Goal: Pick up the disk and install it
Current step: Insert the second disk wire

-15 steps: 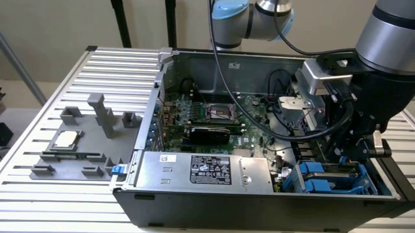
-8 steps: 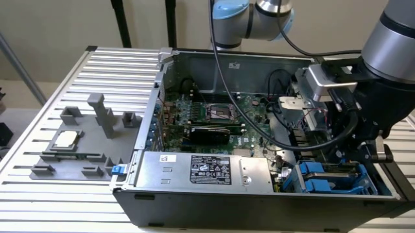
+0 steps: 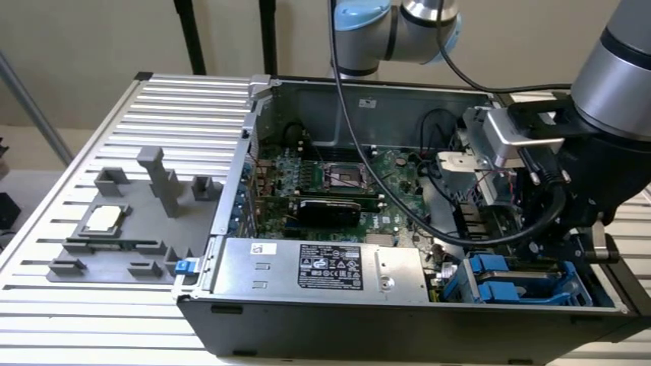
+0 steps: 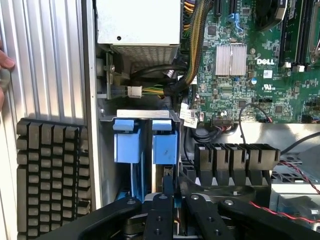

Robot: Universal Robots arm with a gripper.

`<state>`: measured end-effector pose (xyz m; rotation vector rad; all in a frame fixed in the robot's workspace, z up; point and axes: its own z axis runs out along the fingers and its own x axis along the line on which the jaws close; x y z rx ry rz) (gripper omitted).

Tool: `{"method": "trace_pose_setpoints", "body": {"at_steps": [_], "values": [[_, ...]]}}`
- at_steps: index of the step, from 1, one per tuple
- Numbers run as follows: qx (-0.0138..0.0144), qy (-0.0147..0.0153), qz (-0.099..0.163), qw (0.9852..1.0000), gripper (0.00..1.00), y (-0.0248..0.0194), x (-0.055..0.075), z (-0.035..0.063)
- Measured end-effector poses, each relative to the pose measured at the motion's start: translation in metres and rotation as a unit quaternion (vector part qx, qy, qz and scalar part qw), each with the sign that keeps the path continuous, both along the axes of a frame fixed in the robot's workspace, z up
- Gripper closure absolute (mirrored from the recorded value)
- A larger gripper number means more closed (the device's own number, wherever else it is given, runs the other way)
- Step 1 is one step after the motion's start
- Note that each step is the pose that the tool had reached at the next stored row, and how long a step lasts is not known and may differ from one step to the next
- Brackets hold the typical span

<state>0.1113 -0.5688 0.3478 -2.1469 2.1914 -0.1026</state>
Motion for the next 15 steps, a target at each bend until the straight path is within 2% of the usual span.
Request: {"method": "trace_pose_setpoints", "body": {"at_steps": [5,15], "values": [[0.0022,0.0,0.0,1.0,0.84,-0.0007,0.0007,-0.003],[0.0038,0.0,0.0,1.0,0.84,-0.0022,0.0033,-0.0057]]}}
